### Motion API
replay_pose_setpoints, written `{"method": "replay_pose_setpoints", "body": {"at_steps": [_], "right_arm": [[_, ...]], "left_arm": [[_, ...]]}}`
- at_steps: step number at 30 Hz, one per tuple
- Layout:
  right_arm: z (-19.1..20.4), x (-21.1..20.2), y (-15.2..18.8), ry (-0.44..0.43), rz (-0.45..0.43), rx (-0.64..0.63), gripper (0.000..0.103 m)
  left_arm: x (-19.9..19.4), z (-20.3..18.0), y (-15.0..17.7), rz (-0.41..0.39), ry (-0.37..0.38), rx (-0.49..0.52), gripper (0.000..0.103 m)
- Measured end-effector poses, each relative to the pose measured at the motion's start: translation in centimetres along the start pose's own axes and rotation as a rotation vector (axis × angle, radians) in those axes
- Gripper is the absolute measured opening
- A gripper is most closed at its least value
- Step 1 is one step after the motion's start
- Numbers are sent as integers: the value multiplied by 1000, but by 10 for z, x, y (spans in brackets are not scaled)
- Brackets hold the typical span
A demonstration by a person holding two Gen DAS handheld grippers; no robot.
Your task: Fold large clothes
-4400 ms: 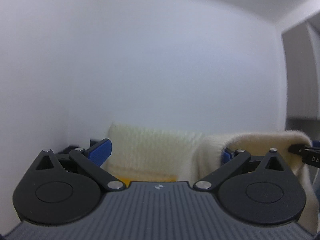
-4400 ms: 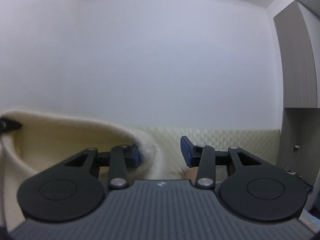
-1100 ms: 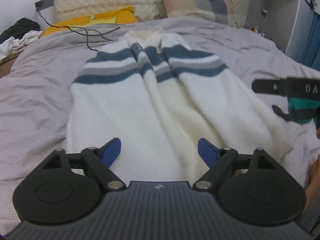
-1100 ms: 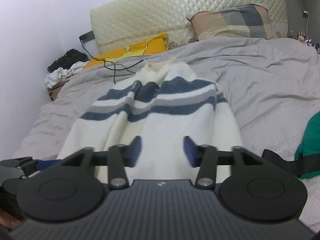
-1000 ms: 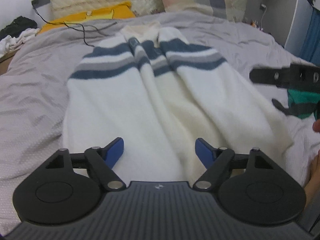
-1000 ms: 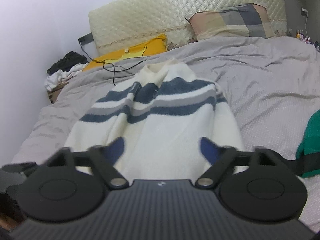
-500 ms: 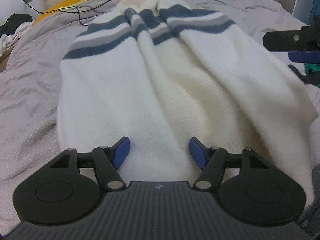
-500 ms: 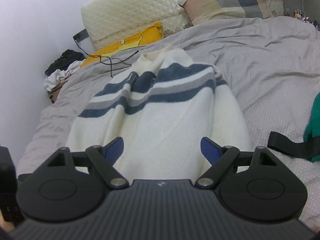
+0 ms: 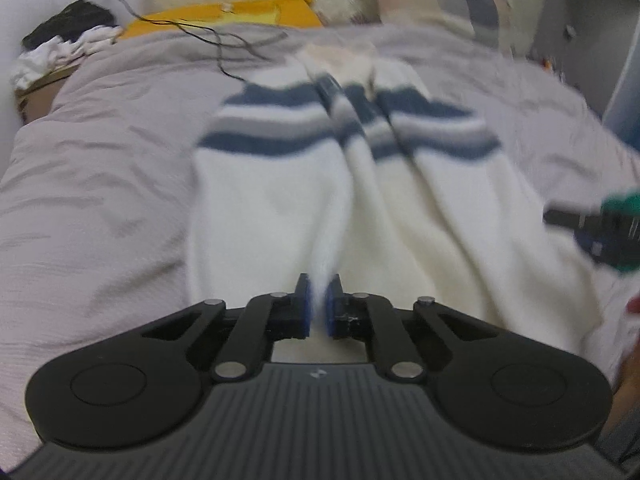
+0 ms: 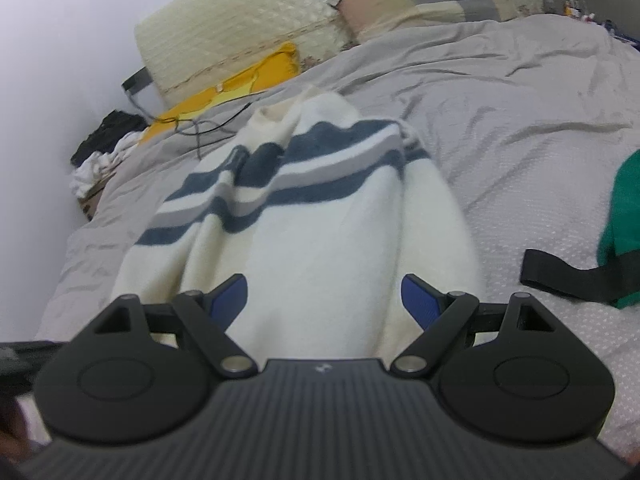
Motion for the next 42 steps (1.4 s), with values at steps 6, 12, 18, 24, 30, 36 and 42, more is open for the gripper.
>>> {"method": "replay_pose_setpoints", "body": {"at_steps": [6, 12, 18, 24, 30, 36, 42], "right_arm": [[-7, 4, -2, 20, -22, 21, 85], [-6, 6, -8, 59, -66, 1, 85], [-8, 13, -14, 74, -106, 33, 85], [-3, 36, -30, 108, -140, 41, 85], [8, 75, -54, 169, -164, -4, 85], [2, 108, -63, 199, -127, 24, 85], [4, 119, -58, 186, -108, -9, 85]], "left_arm": [[-29, 55, -78, -81, -77, -14, 8], [-27, 148, -169, -165, -278, -36, 8], [1, 258, -238, -242, -538, -64, 8], [74, 360, -269, -217, -691, -144, 8], [169, 414, -260, -133, -724, -174, 8], [225, 437, -247, -74, -675, -206, 9], [217, 415, -239, -117, -724, -146, 37]]}}
Point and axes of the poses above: each gripper's, at about its wrist camera, not at the fingertips, and x roughly the way its jaws point, z to its left, y to its underside, the point moved 1 cm from there along x, roughly the way its jaws point, and after that the axes turned 1 degree about -x, right-handed, at the moved point
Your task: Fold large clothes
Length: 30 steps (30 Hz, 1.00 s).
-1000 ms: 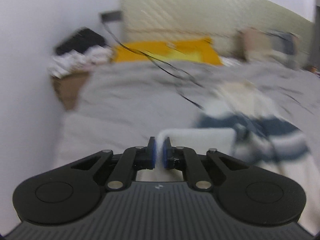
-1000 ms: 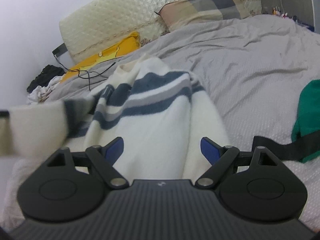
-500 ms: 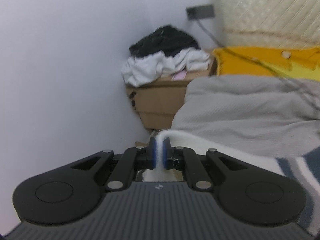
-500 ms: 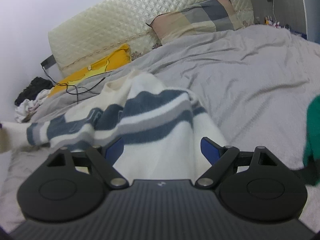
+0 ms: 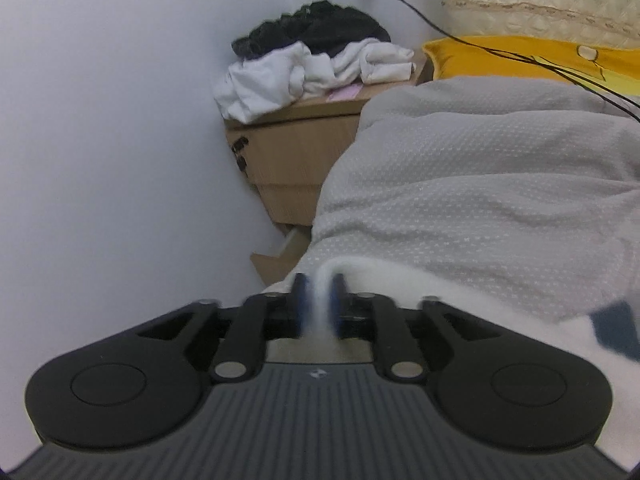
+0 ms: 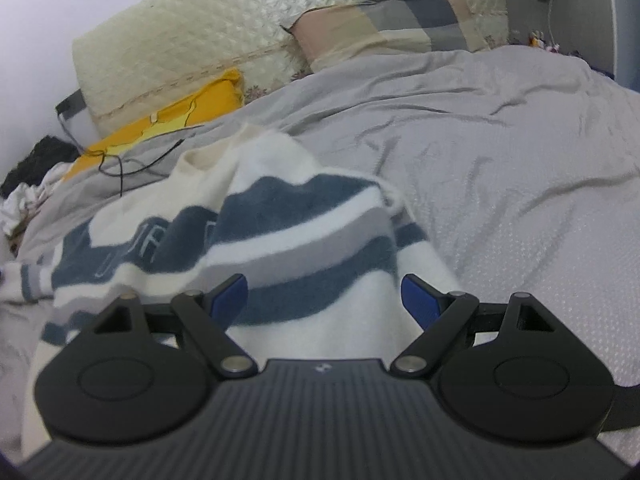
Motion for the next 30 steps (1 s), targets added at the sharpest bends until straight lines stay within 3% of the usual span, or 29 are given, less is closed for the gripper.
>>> {"method": "replay_pose_setpoints", "body": {"at_steps": [1, 3, 7, 11, 22, 27, 30], "right_arm": [[0, -2, 0, -10, -1, 4, 85], [1, -9, 1, -34, -12, 2, 85], [6, -28, 4, -77, -33, -26, 85], [10, -53, 8, -146, -53, -35, 85], [17, -122, 28, -279, -102, -138, 85], [20, -137, 41, -322, -36, -195, 85], [24, -138, 53, -329, 30, -252, 85]], "left_arm": [[-7, 1, 0, -3, -3, 2, 63], [-30, 11, 1, -19, 6, -40, 73], [-82, 21, 9, -24, 74, -107, 74], [-146, 4, 27, -37, 158, -60, 74], [-349, -82, 85, -69, 479, -23, 74], [-437, -123, 125, -136, 583, 48, 74], [-471, -144, 157, -132, 636, 74, 74]]}}
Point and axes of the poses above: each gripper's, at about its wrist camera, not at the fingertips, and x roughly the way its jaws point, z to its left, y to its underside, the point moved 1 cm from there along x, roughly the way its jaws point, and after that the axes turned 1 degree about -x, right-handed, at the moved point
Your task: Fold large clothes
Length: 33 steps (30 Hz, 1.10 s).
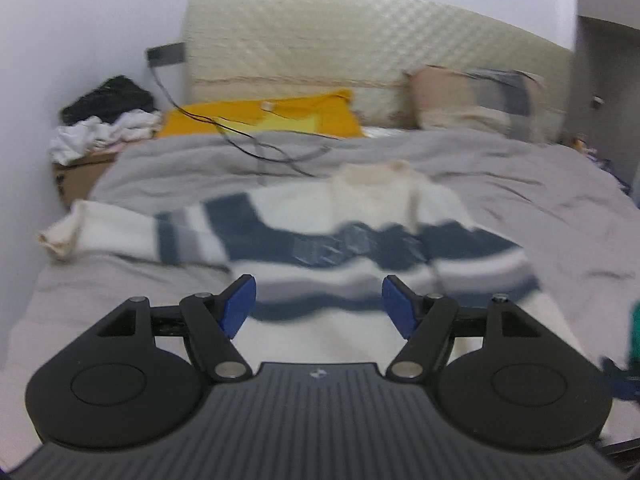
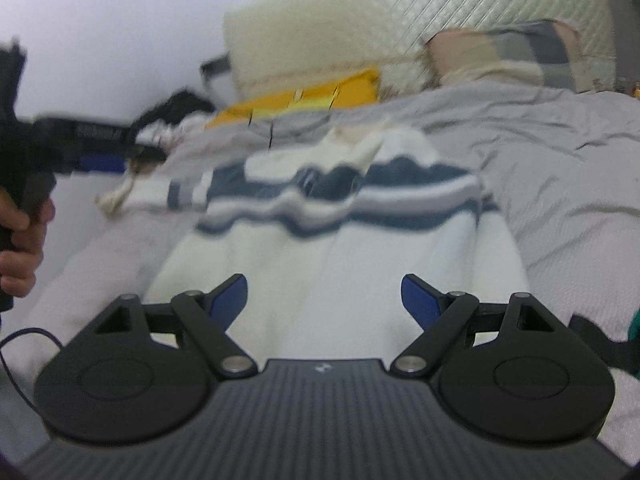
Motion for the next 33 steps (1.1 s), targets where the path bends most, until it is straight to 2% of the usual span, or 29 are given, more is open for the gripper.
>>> {"method": "replay_pose_setpoints", "body": {"at_steps": [3, 6, 10, 11, 12, 14, 16, 17, 19, 21, 26, 30, 33], "right_arm": [[8, 9, 13, -15, 85, -45, 85], [16, 25, 27, -10, 172, -102, 86], [25, 41, 43, 37, 246, -215, 86], [27, 43, 45, 48, 253, -238, 85], [28, 44, 46, 62, 255, -255, 78], [26, 43, 44, 91, 248, -256, 63], [18, 39, 39, 104, 234, -212, 41], [12, 35, 36, 101, 227, -174, 38], [2, 26, 29, 82, 205, -115, 24], [-7, 14, 21, 78, 168, -51, 21], [-22, -14, -6, 118, 77, -52, 16], [-58, -23, -47, 150, 25, -4, 15], [-97, -21, -92, 188, -6, 21, 15]], "left_arm": [[-5, -29, 30, 12, 13, 23, 74], [-3, -37, 58, 30, 33, -25, 74], [13, -25, 84, 62, 32, -51, 74], [15, -22, 87, 68, 31, -60, 74], [16, -15, 86, 68, 31, -70, 74], [16, -7, 87, 60, 28, -87, 74], [17, 1, 89, 62, 29, -112, 74], [19, 5, 91, 68, 33, -128, 74], [21, 11, 93, 87, 48, -160, 74], [22, 14, 95, 92, 57, -187, 74], [18, 19, 93, 76, 76, -199, 74], [22, 21, 94, 84, 83, -212, 74], [28, 26, 94, 94, 94, -241, 74]]}}
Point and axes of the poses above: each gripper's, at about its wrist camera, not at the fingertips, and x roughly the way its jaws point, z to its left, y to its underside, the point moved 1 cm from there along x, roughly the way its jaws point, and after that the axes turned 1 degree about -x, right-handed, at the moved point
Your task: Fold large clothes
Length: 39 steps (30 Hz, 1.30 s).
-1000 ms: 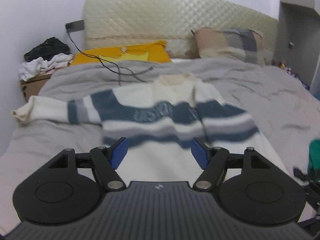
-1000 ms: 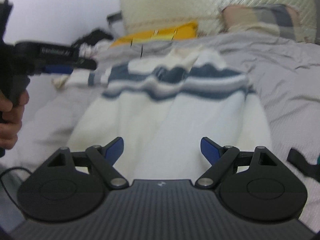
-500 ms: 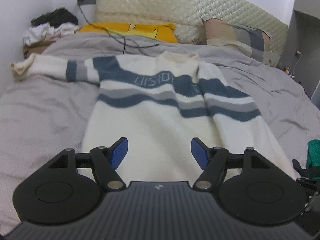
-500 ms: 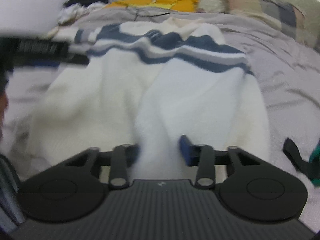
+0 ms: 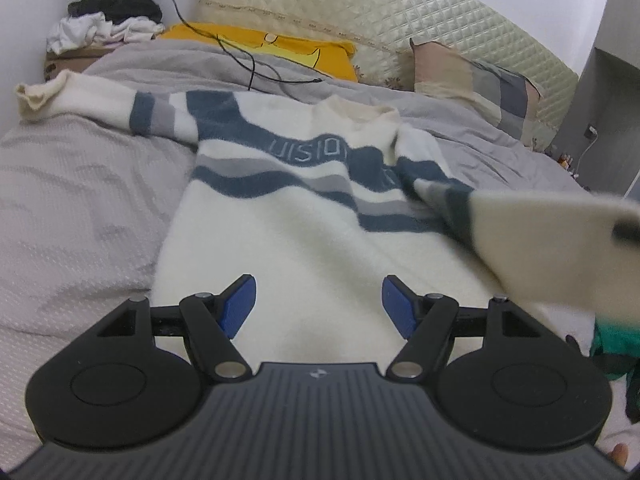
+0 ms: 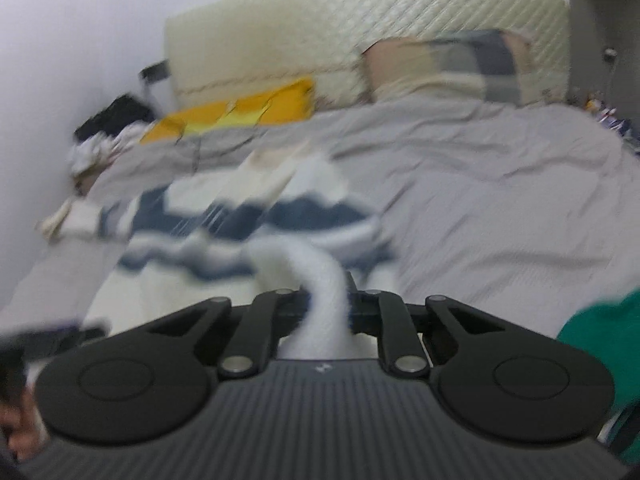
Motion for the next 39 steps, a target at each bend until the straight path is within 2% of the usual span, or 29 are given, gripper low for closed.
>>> {"method": "replay_pose_setpoints", "body": {"at_steps": [4, 8, 11, 14, 18, 20, 22, 25, 29, 31, 35, 37, 39], "right_arm": [[-60, 23, -66, 121, -35, 16, 15], [-134, 65, -128, 306, -54, 34, 15], [-190, 98, -157, 426, -74, 75, 15], [-246, 134, -170, 503, -84, 148, 15], [-307, 189, -157, 534, -32, 243, 15], [-325, 223, -137, 531, 22, 232, 15], [-340, 254, -116, 527, 74, 219, 16], [-363, 279, -81, 501, 101, 264, 16], [-382, 285, -52, 451, 83, 356, 18], [-383, 286, -48, 458, 82, 378, 25], [-368, 272, -56, 492, 93, 352, 31], [-359, 263, -61, 514, 117, 334, 50], [-349, 250, -63, 512, 125, 322, 53]], "left_arm": [[7, 7, -4, 1, -8, -28, 74], [27, 14, -7, 6, -57, -24, 74], [51, 23, -15, 23, -83, -42, 74], [70, 27, -23, 3, -121, -30, 74], [95, 32, -33, 19, -175, -26, 74], [108, 37, -40, 45, -193, -52, 74], [115, 38, -44, 40, -221, -37, 74], [123, 42, -48, 57, -245, -27, 74], [130, 46, -51, 60, -248, -33, 74], [129, 46, -50, 63, -247, -28, 74], [121, 52, -51, 52, -222, -57, 74], [115, 56, -52, 47, -218, -73, 74], [109, 60, -52, 42, -212, -91, 74]]}}
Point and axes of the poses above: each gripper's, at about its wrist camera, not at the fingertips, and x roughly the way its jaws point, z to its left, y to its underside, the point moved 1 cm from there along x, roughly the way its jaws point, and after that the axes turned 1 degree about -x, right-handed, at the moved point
